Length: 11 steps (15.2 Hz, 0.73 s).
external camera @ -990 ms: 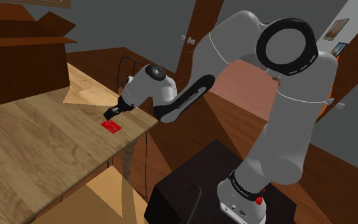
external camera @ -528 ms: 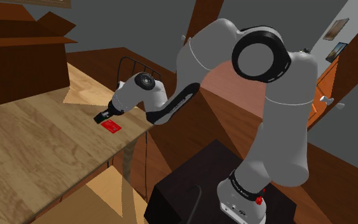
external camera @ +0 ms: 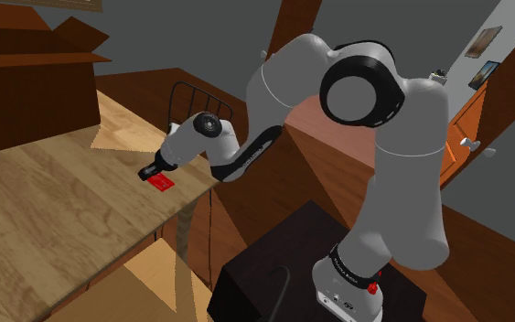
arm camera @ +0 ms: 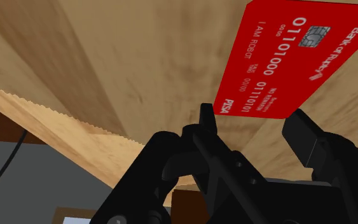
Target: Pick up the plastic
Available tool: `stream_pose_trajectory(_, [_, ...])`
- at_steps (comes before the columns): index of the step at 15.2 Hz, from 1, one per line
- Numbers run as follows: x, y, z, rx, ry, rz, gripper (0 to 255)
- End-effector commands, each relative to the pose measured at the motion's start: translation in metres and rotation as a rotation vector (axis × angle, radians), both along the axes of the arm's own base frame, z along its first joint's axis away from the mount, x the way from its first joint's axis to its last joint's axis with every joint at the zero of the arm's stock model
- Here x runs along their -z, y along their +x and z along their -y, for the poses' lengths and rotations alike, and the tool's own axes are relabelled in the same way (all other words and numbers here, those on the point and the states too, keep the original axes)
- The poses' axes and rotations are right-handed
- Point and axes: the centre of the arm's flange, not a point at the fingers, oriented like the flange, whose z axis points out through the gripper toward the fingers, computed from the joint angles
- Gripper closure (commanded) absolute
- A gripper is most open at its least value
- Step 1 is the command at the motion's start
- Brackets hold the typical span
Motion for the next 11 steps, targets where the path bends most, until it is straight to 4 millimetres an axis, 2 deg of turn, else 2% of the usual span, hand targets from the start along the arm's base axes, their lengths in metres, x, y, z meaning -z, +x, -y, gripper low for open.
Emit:
stream_pose_trajectory(1, [0.005,-0.002,0.001,0.002,-0.008,-0.009,255])
stream_pose_trajectory(7, [0.005,-0.001,0.001,0.002,-0.008,-0.009,255])
stream_pose_trajectory(11, [-0.016,-0.001,0.001,0.002,-0.008,-0.009,255])
